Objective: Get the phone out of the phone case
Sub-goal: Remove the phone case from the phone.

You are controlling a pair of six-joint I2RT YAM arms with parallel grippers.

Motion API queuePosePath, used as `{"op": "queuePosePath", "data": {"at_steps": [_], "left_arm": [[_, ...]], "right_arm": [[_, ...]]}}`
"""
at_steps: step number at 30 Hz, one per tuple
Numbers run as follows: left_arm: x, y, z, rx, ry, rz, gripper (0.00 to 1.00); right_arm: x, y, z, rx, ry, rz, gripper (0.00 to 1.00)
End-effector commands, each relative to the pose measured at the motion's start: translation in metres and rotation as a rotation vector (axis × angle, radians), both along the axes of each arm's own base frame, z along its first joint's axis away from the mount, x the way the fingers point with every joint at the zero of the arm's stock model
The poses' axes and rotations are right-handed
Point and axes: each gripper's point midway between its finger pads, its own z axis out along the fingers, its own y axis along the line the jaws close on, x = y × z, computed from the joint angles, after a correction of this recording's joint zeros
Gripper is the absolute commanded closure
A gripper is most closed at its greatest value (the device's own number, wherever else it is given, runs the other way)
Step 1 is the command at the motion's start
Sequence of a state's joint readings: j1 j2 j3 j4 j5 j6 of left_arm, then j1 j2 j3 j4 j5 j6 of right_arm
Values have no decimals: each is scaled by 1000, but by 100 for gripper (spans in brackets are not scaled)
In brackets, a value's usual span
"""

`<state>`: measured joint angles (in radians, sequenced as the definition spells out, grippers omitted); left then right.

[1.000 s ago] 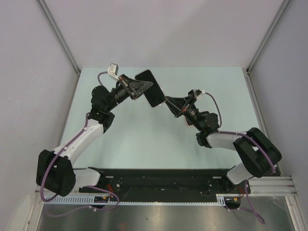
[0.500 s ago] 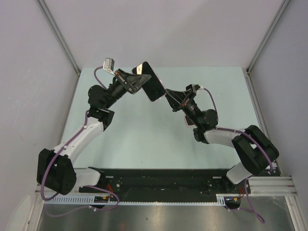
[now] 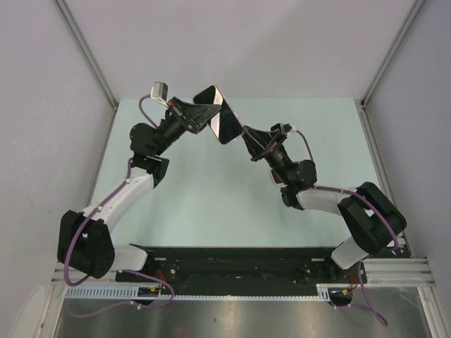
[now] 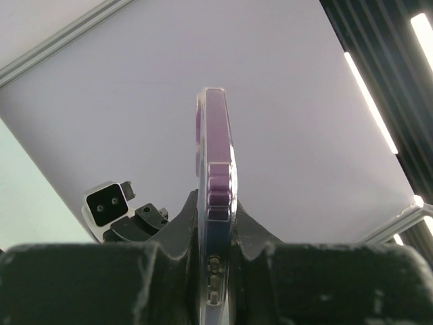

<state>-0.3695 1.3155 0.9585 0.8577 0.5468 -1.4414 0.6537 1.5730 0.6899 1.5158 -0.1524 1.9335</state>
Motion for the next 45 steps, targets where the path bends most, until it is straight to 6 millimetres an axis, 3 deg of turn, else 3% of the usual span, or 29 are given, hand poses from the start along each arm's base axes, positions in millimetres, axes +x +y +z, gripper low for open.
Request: {"op": "queuePosePath", "data": {"at_steps": [1,8,15,18,19,21,22,23,24,25,28,30,35,41,45], "left_arm": [[-120,11,116,-202,-383,-277,100],[-131,18,129,-244,-405,-297,100],[-128,17,124,-241,-366,-299,100],[-121,12,115,-205,-317,-299,100],[-119,9,111,-192,-301,-306,100],[-128,8,109,-191,-322,-354,100],[-130,8,107,-194,-318,-372,100],[-132,5,100,-179,-304,-392,100],[-128,2,95,-161,-281,-387,100],[-130,1,92,-147,-276,-388,100],[-124,-10,75,-93,-240,-400,100],[-124,-17,64,-66,-239,-421,100],[-111,-33,28,-60,-168,-459,100],[-110,-48,13,30,-181,-470,100],[-108,-57,0,78,-188,-510,100]], "right_arm": [[2,10,-17,12,7,-6,100],[1,20,-17,5,-10,-8,100],[-4,26,-20,-91,-113,-54,100],[-4,35,-35,-234,-150,-52,100],[0,45,-57,-339,-110,-27,100],[-6,46,-60,-440,-156,-46,90],[-5,49,-75,-524,-121,-31,88],[-6,49,-83,-575,-114,-34,88],[-11,44,-73,-604,-141,-58,86],[-8,42,-93,-704,-122,-77,85],[-9,31,-100,-806,-144,-117,78],[-13,30,-95,-803,-180,-107,70],[-9,29,-94,-833,-225,-85,70],[-6,30,-91,-846,-254,-68,68],[-12,41,-79,-754,-328,53,65]]}}
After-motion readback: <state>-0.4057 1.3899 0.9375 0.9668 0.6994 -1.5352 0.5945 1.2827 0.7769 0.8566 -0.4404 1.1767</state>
